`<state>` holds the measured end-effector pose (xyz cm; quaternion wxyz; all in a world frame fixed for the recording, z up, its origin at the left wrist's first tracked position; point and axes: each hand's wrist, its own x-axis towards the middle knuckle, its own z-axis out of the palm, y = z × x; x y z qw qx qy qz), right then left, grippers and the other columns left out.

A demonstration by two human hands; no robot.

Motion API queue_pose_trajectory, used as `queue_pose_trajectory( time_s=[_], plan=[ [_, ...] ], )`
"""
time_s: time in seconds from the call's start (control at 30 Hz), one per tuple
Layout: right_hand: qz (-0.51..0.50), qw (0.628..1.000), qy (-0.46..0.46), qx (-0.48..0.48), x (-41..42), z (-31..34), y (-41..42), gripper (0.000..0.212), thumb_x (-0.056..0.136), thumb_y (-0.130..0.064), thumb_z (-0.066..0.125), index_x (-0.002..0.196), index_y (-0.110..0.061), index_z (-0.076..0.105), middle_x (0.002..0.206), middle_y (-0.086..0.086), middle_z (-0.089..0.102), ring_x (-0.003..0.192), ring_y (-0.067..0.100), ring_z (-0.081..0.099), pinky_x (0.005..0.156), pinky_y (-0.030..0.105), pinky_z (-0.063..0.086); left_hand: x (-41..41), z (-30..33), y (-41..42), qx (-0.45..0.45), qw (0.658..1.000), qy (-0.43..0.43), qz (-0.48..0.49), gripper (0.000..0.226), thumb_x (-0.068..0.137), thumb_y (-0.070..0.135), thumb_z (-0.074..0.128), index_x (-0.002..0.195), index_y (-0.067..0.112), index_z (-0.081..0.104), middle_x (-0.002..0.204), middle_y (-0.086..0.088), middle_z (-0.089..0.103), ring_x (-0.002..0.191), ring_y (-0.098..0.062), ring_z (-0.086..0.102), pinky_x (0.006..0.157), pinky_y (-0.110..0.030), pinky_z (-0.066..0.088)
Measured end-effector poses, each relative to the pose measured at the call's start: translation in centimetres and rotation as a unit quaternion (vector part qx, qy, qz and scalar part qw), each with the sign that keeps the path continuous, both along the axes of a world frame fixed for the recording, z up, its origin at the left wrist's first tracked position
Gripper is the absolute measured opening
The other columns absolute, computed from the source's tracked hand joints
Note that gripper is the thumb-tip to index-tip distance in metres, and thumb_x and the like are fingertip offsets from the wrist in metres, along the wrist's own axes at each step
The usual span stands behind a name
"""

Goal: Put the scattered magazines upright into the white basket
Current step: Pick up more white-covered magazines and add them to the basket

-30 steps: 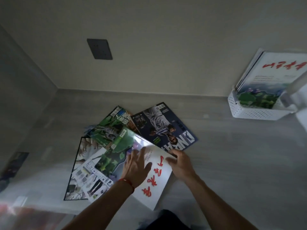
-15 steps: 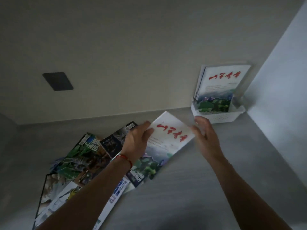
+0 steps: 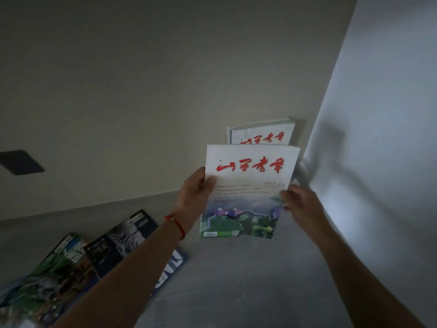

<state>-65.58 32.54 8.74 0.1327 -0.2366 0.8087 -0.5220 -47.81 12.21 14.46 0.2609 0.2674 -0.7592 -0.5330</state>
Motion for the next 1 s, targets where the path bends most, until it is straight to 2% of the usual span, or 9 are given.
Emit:
queue_pose_trajectory(
  time_s=[0.1, 0.23, 0.3, 0.43, 0.57, 0.73, 0.8, 0.87, 1.0],
  plan=[
    [-0.035, 0.993, 0.111, 0.033, -5.1, 2.4, 0.1, 0.015, 0.093, -0.021, 0.065, 0.101, -0.014, 0.075, 0.104, 0.005, 0.075, 0.084, 0.021, 0.069, 0.068, 0.025, 0.052, -3.5, 1.0, -0.2, -0.018, 0.999, -0.008, 0.027, 0.02, 0.098, 0.014, 0.059, 0.114, 0.01, 0.07, 0.109, -0.009, 0.073, 0.1, -0.031, 0.069, 0.083, -0.046, 0.058],
    [-0.023, 0.987, 0.156, 0.033, -10.3, 4.9, -1.6, 0.012, 0.092, -0.019, 0.063, 0.085, -0.013, 0.071, 0.094, -0.002, 0.072, 0.07, 0.009, 0.063, 0.054, 0.006, 0.048, -7.8, 1.5, -1.3, -0.036, 0.996, -0.04, 0.066, 0.021, 0.094, 0.021, 0.063, 0.111, 0.02, 0.074, 0.101, -0.002, 0.075, 0.091, -0.026, 0.071, 0.08, -0.046, 0.061],
    [-0.032, 0.988, 0.151, 0.02, -12.1, 5.3, -2.5, 0.014, 0.091, -0.019, 0.063, 0.081, -0.014, 0.071, 0.085, -0.003, 0.072, 0.067, 0.004, 0.064, 0.055, 0.01, 0.048, -9.7, 1.2, -1.8, 0.004, 0.997, -0.03, 0.076, 0.02, 0.092, 0.019, 0.064, 0.11, 0.02, 0.075, 0.099, -0.002, 0.076, 0.093, -0.027, 0.073, 0.08, -0.047, 0.062],
    [-0.036, 0.992, 0.124, 0.007, -14.8, 4.4, -4.1, 0.015, 0.09, -0.02, 0.065, 0.077, -0.016, 0.071, 0.076, -0.008, 0.07, 0.063, -0.016, 0.061, 0.05, 0.001, 0.04, -12.5, -0.4, -2.8, 0.053, 0.993, -0.018, 0.105, 0.018, 0.09, 0.017, 0.069, 0.106, 0.019, 0.077, 0.097, -0.002, 0.077, 0.094, -0.027, 0.074, 0.085, -0.046, 0.062],
    [-0.024, 0.993, 0.114, 0.026, -16.7, 2.7, -5.0, 0.013, 0.089, -0.019, 0.064, 0.082, -0.016, 0.075, 0.079, -0.009, 0.069, 0.058, -0.012, 0.059, 0.05, -0.002, 0.039, -14.3, -2.2, -3.6, 0.093, 0.988, -0.023, 0.12, 0.024, 0.084, 0.022, 0.072, 0.074, 0.043, 0.076, 0.092, 0.0, 0.077, 0.095, -0.026, 0.074, 0.09, -0.05, 0.059],
    [0.004, 0.992, 0.106, 0.072, -18.2, 0.0, -6.0, 0.016, 0.089, -0.016, 0.063, 0.087, -0.008, 0.077, 0.087, 0.002, 0.075, 0.063, 0.0, 0.059, 0.049, 0.0, 0.041, -16.4, -5.0, -4.6, 0.156, 0.974, -0.05, 0.158, 0.03, 0.085, 0.016, 0.069, 0.065, 0.037, 0.077, 0.092, -0.006, 0.076, 0.101, -0.032, 0.072, 0.093, -0.054, 0.057],
    [0.004, 0.991, 0.1, 0.088, -18.6, -0.9, -6.3, 0.017, 0.088, -0.015, 0.062, 0.088, -0.01, 0.078, 0.089, 0.004, 0.077, 0.064, 0.004, 0.062, 0.047, 0.002, 0.039, -17.3, -5.9, -4.8, 0.178, 0.967, -0.054, 0.175, 0.022, 0.087, 0.014, 0.069, 0.071, 0.028, 0.077, 0.092, -0.005, 0.076, 0.101, -0.033, 0.071, 0.094, -0.05, 0.057],
    [-0.002, 0.991, 0.094, 0.097, -18.8, -1.9, -6.7, 0.019, 0.088, -0.015, 0.061, 0.094, -0.01, 0.079, 0.096, 0.005, 0.078, 0.075, 0.013, 0.067, 0.056, 0.008, 0.041, -18.1, -6.5, -4.7, 0.193, 0.962, -0.048, 0.185, 0.008, 0.089, 0.014, 0.069, 0.09, 0.017, 0.077, 0.103, -0.009, 0.076, 0.1, -0.031, 0.07, 0.094, -0.042, 0.057],
    [0.0, 0.988, 0.108, 0.115, -19.2, -2.9, -7.6, 0.022, 0.092, -0.018, 0.06, 0.098, -0.01, 0.08, 0.099, 0.008, 0.078, 0.079, 0.018, 0.067, 0.056, 0.006, 0.035, -19.5, -7.5, -5.0, 0.155, 0.964, -0.063, 0.208, 0.026, 0.089, 0.017, 0.07, 0.114, 0.009, 0.068, 0.111, -0.006, 0.071, 0.103, -0.026, 0.067, 0.088, -0.036, 0.059]
  ],
)
